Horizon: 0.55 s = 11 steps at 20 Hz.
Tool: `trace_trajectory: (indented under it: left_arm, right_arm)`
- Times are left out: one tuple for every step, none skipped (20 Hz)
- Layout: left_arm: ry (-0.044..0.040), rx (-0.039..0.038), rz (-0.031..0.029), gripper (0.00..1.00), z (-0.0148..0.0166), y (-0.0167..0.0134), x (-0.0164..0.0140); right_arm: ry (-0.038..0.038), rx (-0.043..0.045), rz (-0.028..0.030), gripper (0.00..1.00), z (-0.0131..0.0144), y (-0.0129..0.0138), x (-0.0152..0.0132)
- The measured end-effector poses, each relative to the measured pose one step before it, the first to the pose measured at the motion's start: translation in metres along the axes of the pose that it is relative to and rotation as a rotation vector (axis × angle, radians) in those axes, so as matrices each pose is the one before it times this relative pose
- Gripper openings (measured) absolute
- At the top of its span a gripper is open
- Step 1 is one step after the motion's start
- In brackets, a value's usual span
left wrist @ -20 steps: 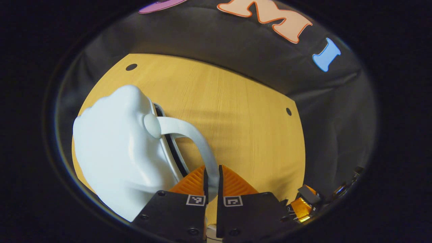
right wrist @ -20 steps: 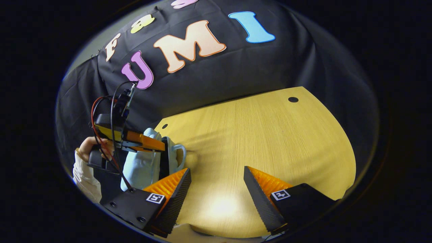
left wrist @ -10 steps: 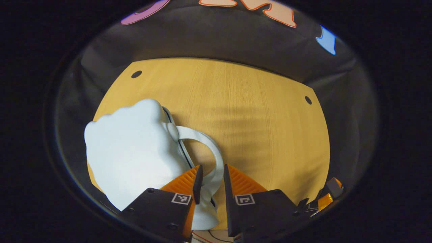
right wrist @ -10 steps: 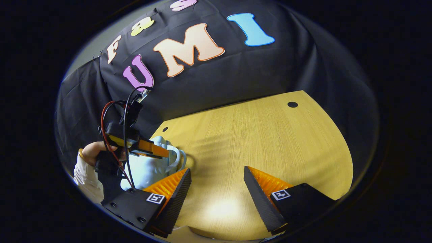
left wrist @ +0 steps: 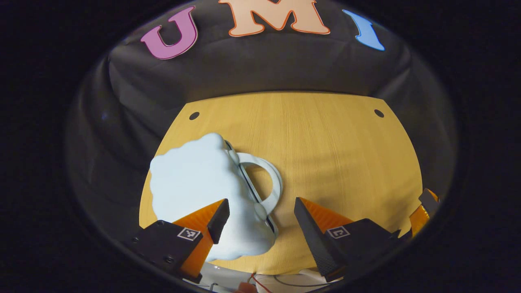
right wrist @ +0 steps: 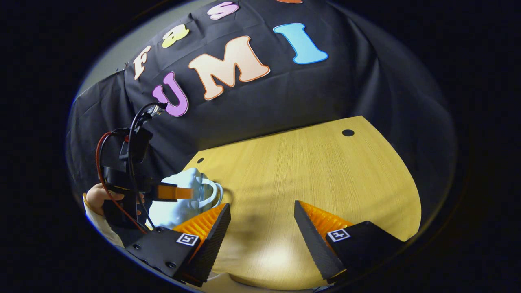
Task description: First open the suitcase, pack the skin care products into it, and then close the suitcase.
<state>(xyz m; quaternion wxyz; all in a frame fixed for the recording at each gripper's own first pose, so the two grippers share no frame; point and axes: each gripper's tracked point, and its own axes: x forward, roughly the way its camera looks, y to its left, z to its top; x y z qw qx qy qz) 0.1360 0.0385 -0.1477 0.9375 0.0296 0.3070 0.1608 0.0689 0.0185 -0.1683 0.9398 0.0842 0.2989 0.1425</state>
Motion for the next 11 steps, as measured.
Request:
trace_trajectory:
  left_arm:
    - [-0.00818,-0.00796,-0.0025,0.96,-0.00489,-0.00361,-0.00698]
    - [-0.00535,-0.00206,-0.00146,0.96,-0.00419,-0.00204,-0.00639]
    - [-0.00067,0.00194,-0.00106,1.0,-0.00592,-0.00018,-0.00812]
    - [-0.00504,0.00476,-0.00488,0.96,-0.00366,-0.00159,-0.00677]
    - [-0.00977,-0.00021,-0.00734,0.96,-0.00312,-0.00237,-0.00581]
    - [-0.00378,-0.00529,-0.01068,0.92,-0.00458,-0.00504,-0.00416]
    - [-0.00153,-0.00205,-0.0145,0.96,-0.0053,-0.00779,-0.00432]
    - [0.00437,0.00371,-0.01667,0.96,-0.00538,-0.007,-0.00335]
    - [0.00468,0.01156,-0.01125,0.96,-0.00498,-0.00433,-0.00271]
    - [0.00456,0.00642,-0.0003,0.96,-0.00281,-0.00109,-0.00103]
    - [0.00998,-0.00387,0.00216,0.96,-0.00624,0.00125,-0.0012]
  right_arm:
    - [-0.00593,-0.00534,0.00432,0.98,0.00059,0.00155,-0.0034]
    - [-0.0069,-0.00807,0.00193,0.98,0.00004,0.00131,-0.00269]
    - [-0.00928,-0.01238,-0.00113,0.98,0.00132,0.00038,-0.00387]
    - [-0.00991,-0.01163,-0.00289,0.98,0.0005,-0.00002,-0.00223]
    - [-0.00701,-0.00434,0.00137,0.98,0.00077,0.00183,-0.00249]
    - [-0.0055,0.00092,0.00598,0.98,0.00014,0.00351,-0.00311]
    - [-0.00477,-0.00068,0.00559,0.98,-0.00033,0.00315,-0.00224]
    - [-0.00345,-0.00642,0.00188,0.98,-0.00072,0.00204,-0.00204]
    - [0.00039,-0.00787,-0.00196,0.98,-0.00138,0.00078,-0.00106]
    - [0.00085,-0.00483,-0.00053,0.98,-0.00151,0.00065,-0.00198]
    - [-0.00157,-0.00073,0.00266,0.98,-0.00033,0.00205,-0.00246]
